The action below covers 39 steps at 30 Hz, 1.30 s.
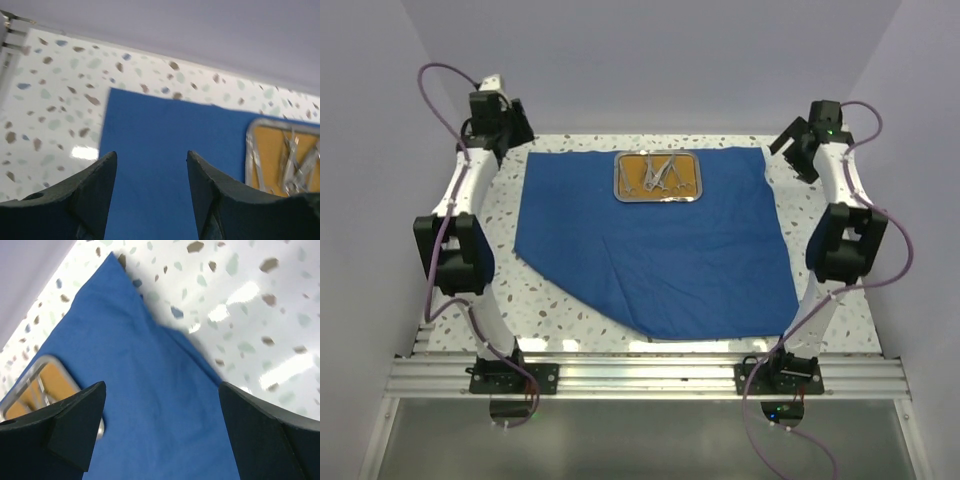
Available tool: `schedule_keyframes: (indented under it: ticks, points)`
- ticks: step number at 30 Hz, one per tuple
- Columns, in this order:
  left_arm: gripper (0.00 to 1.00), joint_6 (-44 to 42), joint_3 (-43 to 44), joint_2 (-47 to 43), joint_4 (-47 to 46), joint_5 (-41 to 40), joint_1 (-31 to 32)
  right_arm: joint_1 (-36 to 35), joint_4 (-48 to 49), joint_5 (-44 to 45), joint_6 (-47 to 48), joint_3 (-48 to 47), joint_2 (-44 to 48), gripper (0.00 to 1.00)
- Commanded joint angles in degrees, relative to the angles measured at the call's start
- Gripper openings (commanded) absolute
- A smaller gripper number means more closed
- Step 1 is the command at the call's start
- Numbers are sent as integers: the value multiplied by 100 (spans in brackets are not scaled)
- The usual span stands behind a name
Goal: Open and lay out the surgical kit
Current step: Smooth out the surgical kit at the center of the board.
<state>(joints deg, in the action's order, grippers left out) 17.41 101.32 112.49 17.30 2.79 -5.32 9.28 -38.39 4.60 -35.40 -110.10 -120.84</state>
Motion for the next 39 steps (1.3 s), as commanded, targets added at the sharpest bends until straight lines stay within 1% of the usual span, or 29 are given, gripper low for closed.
schedule_keyframes:
  ticks: [1, 2, 3, 4, 5, 6, 7, 8, 11, 13, 14, 16, 18, 22, 25, 36, 39]
  points:
    - [61, -55, -769, -736, 748, -1095, 1128, -57, -300, 138, -72, 1073, 1552, 99]
    - [60, 77, -1276, -867, 740, -1140, 1513, -119, -292, 24, -81, 1427, 1815, 99]
    - [59, 357, -1525, -1095, 679, -1271, 1743, -154, -257, -46, -81, 1787, 2122, 99]
    - [58, 481, -1762, -1176, 652, -1350, 1945, -189, -222, -108, -107, 2504, 2656, 99]
    - [57, 596, -2095, -1211, 652, -1438, 2391, -250, -134, -187, -134, 2851, 2949, 99]
    - [57, 849, -2212, -1220, 687, -1561, 2622, -286, -81, -379, -151, 3472, 3187, 99]
    - [56, 939, -2335, -1168, 704, -1597, 2807, -382, -55, -442, -134, 3713, 3589, 99]
    - [55, 1018, -2336, -1081, 774, -1693, 3183, -444, -107, -443, -82, 3898, 3741, 99]
    - [52, 1387, -2214, -711, 1091, -2088, 3720, -637, -527, -557, 103, 4321, 4259, 99]
    - [50, 1580, -2064, -474, 1354, -2413, 3907, -655, -704, -574, 217, 4540, 4576, 99]
    - [50, 1694, -2029, -404, 1459, -2501, 4012, -647, -835, -566, 261, 4603, 4891, 99]
    - [49, 2002, -1976, -298, 1741, -2686, 4065, -655, -1003, -504, 401, 4673, 5157, 99]
    - [47, 2292, -2080, -341, 1969, -2984, 4223, -716, -1423, -478, 498, 4717, 5490, 99]
    - [45, 2425, -2239, -473, 1979, -3126, 4338, -734, -1426, -583, 420, 4980, 5667, 99]
    - [45, 2522, -2362, -552, 2075, -3284, 4408, -734, -1382, -715, 402, 5060, 5685, 99]
    - [44, 2706, -2810, -535, 2243, -3531, 4426, -743, -1320, -794, 490, 4893, 5448, 99]
    - [41, 2732, -2863, -474, 2199, -3496, 4426, -743, -1320, -812, 516, 4884, 5413, 99]
